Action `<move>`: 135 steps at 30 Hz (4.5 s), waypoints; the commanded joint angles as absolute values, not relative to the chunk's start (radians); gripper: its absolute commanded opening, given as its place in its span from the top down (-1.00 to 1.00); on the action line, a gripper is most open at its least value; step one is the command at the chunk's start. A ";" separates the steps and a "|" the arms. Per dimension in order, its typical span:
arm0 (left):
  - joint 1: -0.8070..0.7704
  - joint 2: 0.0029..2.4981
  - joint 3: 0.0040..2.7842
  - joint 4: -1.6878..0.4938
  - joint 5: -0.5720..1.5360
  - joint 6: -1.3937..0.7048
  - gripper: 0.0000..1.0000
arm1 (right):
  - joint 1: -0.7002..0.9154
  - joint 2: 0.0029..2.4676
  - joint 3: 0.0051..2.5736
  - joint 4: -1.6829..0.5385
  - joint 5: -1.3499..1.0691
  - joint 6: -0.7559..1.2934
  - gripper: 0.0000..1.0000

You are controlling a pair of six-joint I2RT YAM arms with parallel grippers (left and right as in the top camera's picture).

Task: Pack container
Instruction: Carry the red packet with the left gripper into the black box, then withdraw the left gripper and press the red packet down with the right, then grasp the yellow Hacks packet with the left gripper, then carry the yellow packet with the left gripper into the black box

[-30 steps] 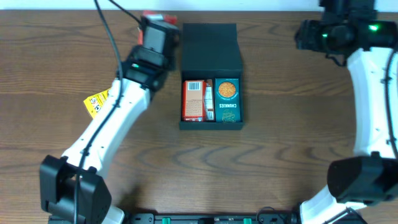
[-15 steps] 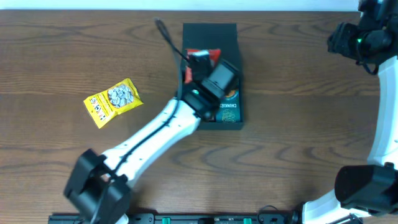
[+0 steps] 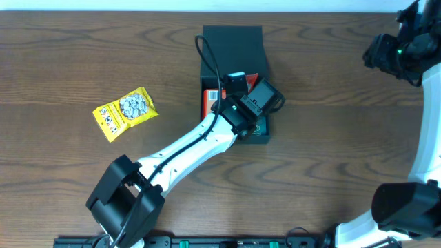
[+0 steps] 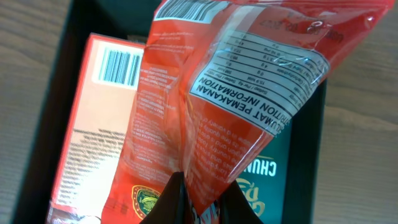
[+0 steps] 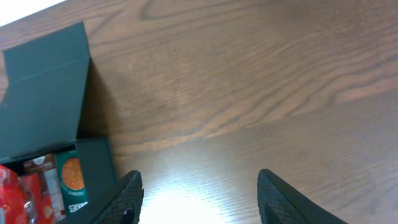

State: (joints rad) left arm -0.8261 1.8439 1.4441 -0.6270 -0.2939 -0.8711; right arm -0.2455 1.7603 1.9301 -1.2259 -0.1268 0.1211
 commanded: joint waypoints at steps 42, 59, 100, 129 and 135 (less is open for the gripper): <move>-0.471 1.684 1.757 -1.082 -0.542 -0.810 -0.91 | -0.108 1.754 1.622 -1.012 -0.427 0.035 0.97; 0.027 1.658 1.737 -1.166 -0.118 -0.581 -0.90 | 0.266 1.945 1.530 -0.977 -0.381 0.036 0.97; 0.026 1.664 1.042 -0.481 -0.066 0.606 -0.91 | 0.105 1.834 1.779 -1.177 -0.367 -0.071 0.73; 0.117 1.888 1.045 -0.328 0.027 0.815 0.88 | 0.103 1.723 1.784 -1.223 -0.280 -0.129 -0.77; 0.060 1.825 1.093 -0.328 0.027 0.525 0.88 | 0.097 1.723 1.784 -1.192 -0.249 -0.128 -0.72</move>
State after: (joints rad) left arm 0.0925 1.8404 1.0744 -0.3168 -0.0063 0.6735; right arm 0.1108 1.7359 1.7664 -1.1976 -0.2745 -0.1146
